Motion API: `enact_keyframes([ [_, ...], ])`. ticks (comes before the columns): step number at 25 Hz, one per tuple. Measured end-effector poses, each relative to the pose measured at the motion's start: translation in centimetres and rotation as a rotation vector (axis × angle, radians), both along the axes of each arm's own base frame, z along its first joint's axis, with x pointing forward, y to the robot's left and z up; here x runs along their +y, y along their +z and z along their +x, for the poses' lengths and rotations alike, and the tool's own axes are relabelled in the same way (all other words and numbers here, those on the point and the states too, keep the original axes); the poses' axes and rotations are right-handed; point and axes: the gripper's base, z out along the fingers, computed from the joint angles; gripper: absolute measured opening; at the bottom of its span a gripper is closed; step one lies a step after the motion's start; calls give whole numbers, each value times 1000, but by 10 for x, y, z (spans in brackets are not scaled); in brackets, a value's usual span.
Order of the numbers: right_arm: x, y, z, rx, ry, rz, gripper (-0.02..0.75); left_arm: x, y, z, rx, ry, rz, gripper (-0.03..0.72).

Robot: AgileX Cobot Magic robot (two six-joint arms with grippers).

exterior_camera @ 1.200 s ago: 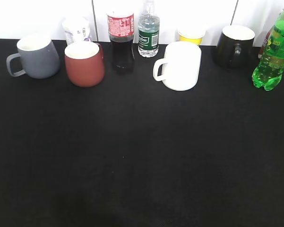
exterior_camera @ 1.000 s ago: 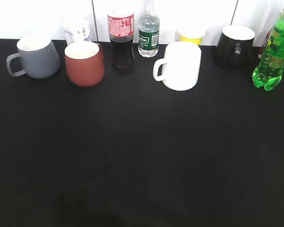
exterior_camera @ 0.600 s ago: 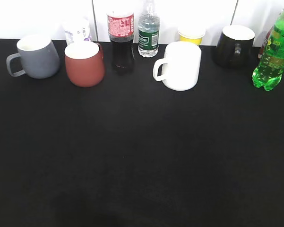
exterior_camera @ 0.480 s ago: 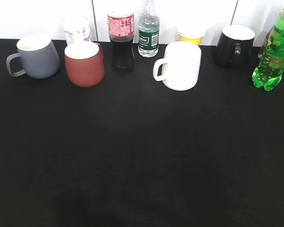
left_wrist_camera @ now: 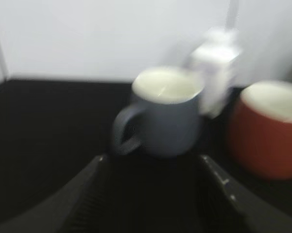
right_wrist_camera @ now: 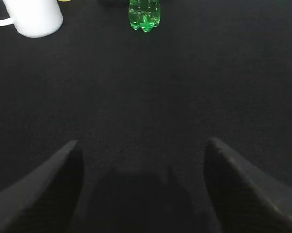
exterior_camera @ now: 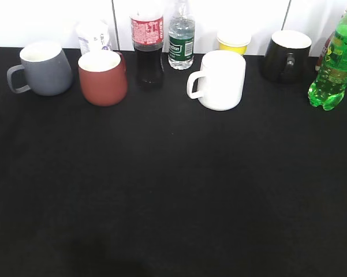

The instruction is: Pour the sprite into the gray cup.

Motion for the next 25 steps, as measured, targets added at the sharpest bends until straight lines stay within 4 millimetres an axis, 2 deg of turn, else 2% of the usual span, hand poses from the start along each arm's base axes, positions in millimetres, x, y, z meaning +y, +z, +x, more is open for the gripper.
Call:
enact_keyframes([
  [3,0,0,0,0,0,0,587,0,-27,38,25,39,-6,429],
  [7,0,0,0,0,0,0,587,19,-40,86,2,105,-4,428],
  [11,0,0,0,0,0,0,587,17,-58,114,13,30,16,428],
  [13,0,0,0,0,0,0,587,17,-59,124,4,27,16,425],
  [14,0,0,0,0,0,0,587,17,-61,131,1,30,14,408],
  [16,0,0,0,0,0,0,587,18,-69,148,11,39,11,292],
  [19,0,0,0,0,2,3,587,18,-75,168,-9,37,12,233],
  [21,2,0,0,0,14,20,587,18,-77,174,-18,35,15,113],
  [25,2,0,0,0,16,24,587,18,-75,172,-16,33,11,97],
])
